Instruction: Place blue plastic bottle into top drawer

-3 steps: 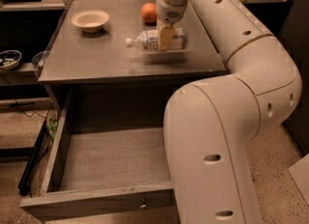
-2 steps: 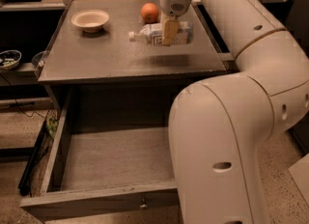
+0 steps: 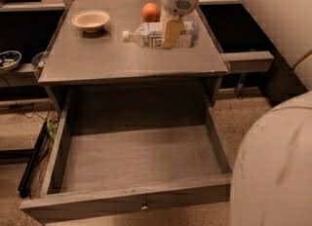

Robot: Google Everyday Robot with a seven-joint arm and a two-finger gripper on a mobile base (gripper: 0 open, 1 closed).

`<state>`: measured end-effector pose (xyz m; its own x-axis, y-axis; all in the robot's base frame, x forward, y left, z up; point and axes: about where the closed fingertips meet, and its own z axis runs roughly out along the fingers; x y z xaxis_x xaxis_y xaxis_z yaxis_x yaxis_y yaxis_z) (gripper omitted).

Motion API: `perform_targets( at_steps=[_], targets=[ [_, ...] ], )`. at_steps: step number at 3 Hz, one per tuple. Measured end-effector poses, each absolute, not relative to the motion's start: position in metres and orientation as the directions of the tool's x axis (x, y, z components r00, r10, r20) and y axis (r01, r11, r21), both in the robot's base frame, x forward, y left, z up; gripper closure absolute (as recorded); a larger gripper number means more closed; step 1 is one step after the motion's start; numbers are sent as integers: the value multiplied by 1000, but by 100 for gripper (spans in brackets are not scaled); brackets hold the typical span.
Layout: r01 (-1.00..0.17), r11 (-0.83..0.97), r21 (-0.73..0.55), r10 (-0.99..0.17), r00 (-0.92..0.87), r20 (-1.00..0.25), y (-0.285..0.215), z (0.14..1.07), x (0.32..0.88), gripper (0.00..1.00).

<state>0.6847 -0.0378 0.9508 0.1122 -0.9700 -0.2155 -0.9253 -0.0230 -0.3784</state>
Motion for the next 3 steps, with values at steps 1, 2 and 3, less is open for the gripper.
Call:
perform_targets(
  at_steps=[1,2,3],
  targets=[
    [-925,-23,-378,-970,112,-215,-38,951,685,100],
    [-926,-13,-378,-978,90,-187,-41,941,678,100],
    [-931,-3,-365,-984,68,-165,-46,931,664,100]
  ],
)
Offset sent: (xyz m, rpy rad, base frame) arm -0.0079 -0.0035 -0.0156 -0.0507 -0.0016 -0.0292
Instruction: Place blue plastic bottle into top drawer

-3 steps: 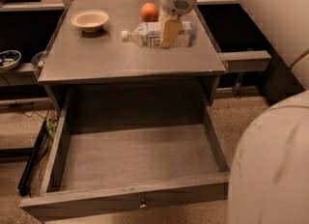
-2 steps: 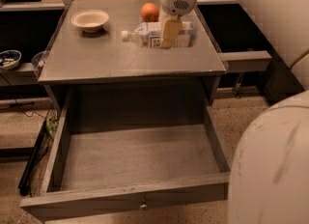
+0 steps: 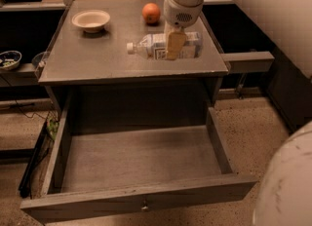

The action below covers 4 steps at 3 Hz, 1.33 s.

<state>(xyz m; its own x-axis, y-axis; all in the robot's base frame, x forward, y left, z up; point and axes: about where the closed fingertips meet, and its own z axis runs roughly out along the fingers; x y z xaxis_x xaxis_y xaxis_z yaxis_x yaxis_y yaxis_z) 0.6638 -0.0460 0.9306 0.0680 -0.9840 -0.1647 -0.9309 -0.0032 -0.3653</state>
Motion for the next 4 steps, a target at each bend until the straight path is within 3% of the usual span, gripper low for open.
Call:
perform_targets(
  at_steps=[4],
  targets=[
    [-963,44,-266,-985,3,-173,-60,898,568,100]
  ],
)
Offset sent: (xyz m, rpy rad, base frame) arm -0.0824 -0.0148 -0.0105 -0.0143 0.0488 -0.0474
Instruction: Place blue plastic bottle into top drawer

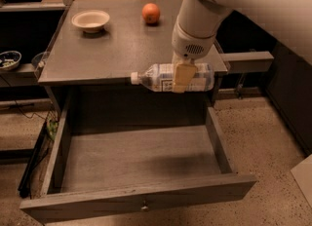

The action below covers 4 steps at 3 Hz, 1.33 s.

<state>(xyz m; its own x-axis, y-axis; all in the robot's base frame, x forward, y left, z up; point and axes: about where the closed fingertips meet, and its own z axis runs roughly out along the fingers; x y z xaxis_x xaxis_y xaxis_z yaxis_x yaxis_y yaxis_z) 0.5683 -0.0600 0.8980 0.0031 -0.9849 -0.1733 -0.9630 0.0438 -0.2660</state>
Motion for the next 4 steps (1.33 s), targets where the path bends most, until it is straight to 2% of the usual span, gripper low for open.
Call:
perform_targets(
  at_steps=[2,4],
  targets=[
    [-966,43,-253,-985,1,-170,-55,892,571,100],
    [-980,68,-185,-978,-28,-209,-36,839,552,100]
  ],
)
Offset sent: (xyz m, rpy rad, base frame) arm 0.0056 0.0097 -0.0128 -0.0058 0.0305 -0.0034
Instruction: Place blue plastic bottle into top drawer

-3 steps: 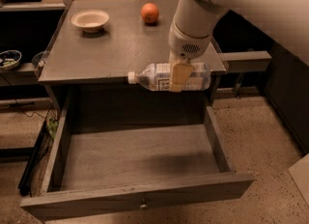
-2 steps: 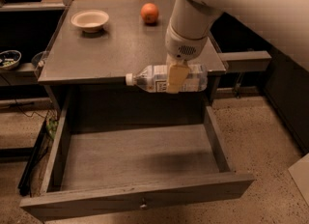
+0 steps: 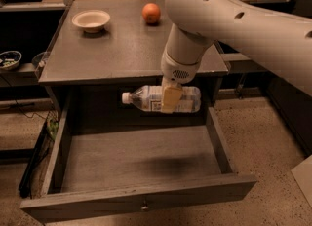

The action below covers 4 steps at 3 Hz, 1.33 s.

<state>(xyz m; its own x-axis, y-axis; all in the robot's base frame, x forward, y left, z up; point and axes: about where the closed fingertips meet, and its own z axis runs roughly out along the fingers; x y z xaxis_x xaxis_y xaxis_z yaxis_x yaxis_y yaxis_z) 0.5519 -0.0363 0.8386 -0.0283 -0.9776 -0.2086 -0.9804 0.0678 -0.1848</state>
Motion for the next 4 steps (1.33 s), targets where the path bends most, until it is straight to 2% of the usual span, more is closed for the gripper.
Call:
perform_targets(
  at_steps=[4],
  targets=[
    [-965,127,-228,-964,-67,-257,-23,814,565,100]
  ],
)
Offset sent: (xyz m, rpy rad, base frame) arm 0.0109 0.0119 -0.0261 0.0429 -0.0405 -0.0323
